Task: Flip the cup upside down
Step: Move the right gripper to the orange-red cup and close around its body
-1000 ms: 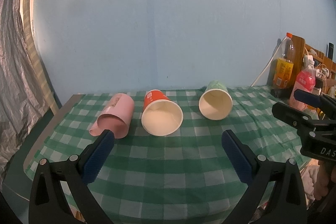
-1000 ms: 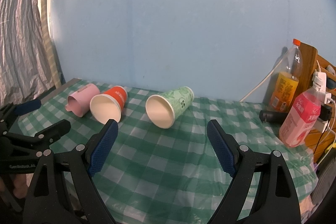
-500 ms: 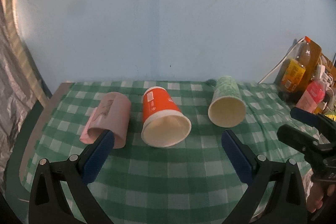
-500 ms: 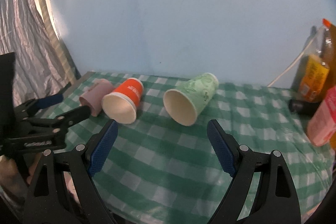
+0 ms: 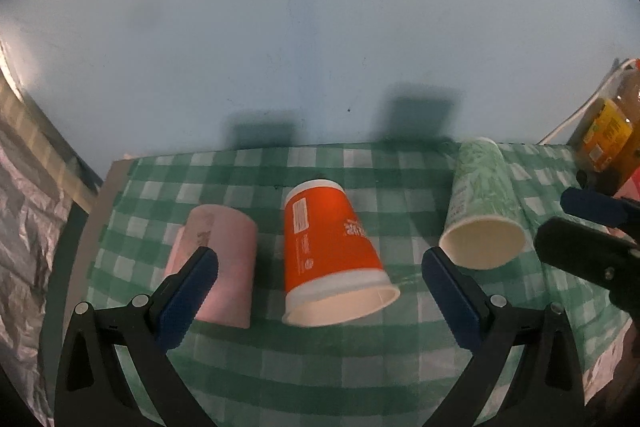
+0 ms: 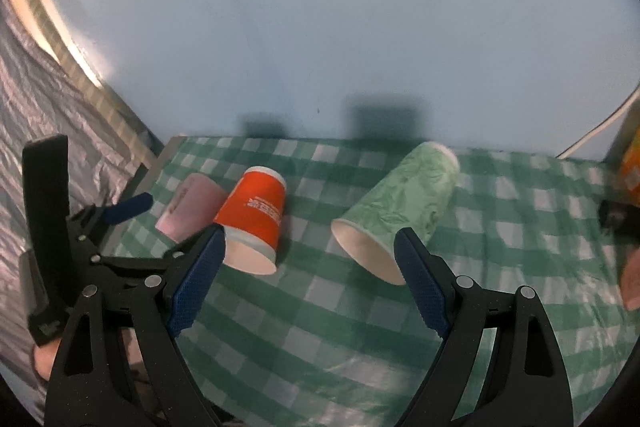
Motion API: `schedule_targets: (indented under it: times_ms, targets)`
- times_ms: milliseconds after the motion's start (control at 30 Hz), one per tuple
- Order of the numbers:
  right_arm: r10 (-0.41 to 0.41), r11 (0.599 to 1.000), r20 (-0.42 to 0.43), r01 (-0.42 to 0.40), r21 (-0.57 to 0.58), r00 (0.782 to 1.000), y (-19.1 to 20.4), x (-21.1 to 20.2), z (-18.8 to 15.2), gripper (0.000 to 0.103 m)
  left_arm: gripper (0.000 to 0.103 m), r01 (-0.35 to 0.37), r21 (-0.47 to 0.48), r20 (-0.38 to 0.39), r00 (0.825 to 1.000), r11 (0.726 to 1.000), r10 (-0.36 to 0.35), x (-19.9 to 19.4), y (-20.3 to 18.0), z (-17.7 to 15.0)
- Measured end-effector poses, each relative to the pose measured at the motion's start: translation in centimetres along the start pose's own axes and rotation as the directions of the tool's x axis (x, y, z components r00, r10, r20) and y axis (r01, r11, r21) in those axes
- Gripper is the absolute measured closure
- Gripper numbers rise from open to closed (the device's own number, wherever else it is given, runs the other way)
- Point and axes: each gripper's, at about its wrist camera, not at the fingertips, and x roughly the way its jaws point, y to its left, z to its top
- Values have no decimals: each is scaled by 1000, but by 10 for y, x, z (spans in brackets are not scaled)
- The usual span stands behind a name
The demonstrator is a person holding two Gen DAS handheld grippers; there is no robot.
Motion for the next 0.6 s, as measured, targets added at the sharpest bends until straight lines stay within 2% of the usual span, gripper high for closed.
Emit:
schedule_targets:
  times_ms: [133,233,367,500,600]
  targets:
    - [-19,999,-54,21,32,998,-10,17,17,17,0,2,-21,-69,998,1000,-4,22,0,10]
    - [-11,997,-92,17,73,996,-21,28,26,17,0,27,-45,-121,992,999,-32,39,0,15]
    - [-41,994,-104,51,94,994,-29,35,31,17,0,77,-81,-204,975,994,-92,62,-4,17]
    - [-62,993,-92,71,99,994,-34,35,27,17,0,79,-105,-283,953,991,-106,83,-6,15]
    - [-80,992,-97,89,91,992,-38,37,22,17,0,78,-131,-307,945,988,-115,95,-5,13]
